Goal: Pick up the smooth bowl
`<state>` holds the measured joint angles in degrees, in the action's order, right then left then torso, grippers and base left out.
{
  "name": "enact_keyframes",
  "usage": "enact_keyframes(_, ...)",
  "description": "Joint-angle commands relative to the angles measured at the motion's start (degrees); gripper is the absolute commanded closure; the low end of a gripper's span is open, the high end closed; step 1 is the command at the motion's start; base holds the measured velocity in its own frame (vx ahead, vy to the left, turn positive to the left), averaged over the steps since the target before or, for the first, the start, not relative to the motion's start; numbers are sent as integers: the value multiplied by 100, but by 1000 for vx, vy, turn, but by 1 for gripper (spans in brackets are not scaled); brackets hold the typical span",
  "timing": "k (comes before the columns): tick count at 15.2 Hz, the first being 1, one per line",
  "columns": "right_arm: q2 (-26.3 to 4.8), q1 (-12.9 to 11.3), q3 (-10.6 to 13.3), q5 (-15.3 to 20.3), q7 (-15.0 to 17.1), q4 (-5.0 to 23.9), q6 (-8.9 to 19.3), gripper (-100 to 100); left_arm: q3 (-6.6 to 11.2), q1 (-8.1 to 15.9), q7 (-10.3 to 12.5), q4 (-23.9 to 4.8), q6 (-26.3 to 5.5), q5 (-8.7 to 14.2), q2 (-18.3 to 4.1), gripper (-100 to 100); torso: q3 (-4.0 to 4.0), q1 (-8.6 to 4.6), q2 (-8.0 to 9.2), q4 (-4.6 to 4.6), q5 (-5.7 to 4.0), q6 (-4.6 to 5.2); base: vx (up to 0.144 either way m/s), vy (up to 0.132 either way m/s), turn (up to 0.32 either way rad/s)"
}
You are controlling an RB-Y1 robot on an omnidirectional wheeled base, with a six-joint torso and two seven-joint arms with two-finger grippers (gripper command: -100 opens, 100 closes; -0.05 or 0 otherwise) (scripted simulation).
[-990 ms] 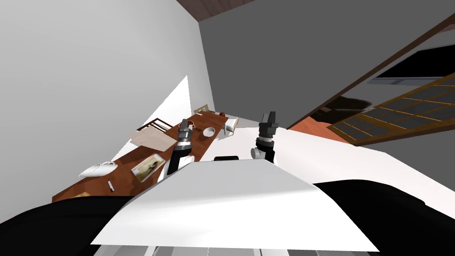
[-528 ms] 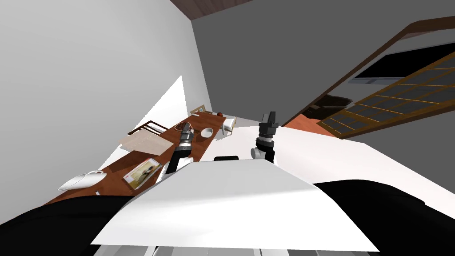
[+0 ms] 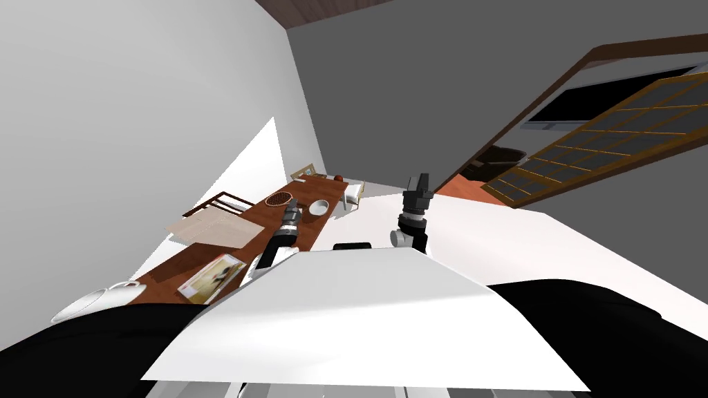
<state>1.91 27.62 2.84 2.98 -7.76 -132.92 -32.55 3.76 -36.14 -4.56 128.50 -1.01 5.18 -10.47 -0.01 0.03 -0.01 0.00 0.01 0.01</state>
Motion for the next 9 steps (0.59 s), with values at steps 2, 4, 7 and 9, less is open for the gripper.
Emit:
enact_keyframes(2,0,0,0,0,0,0,0,0,44,-55,-3,-69,-387,112,-14,-100,0,0,-1,0,0,-1,5,3,-100)
enact_keyframes(4,0,0,0,0,0,0,0,0,87,-108,-1,-123,-654,199,-34,-100,-1,1,-2,-1,0,0,11,4,-157)
enact_keyframes(7,0,1,0,0,0,0,0,0,135,-158,0,-177,-969,283,-52,-100,-3,2,-5,-1,1,-2,16,5,-88)
enact_keyframes(9,0,0,0,0,0,0,0,0,135,-158,0,-177,-1150,283,-52,-100,-4,0,-7,-2,0,-1,18,3,-85)
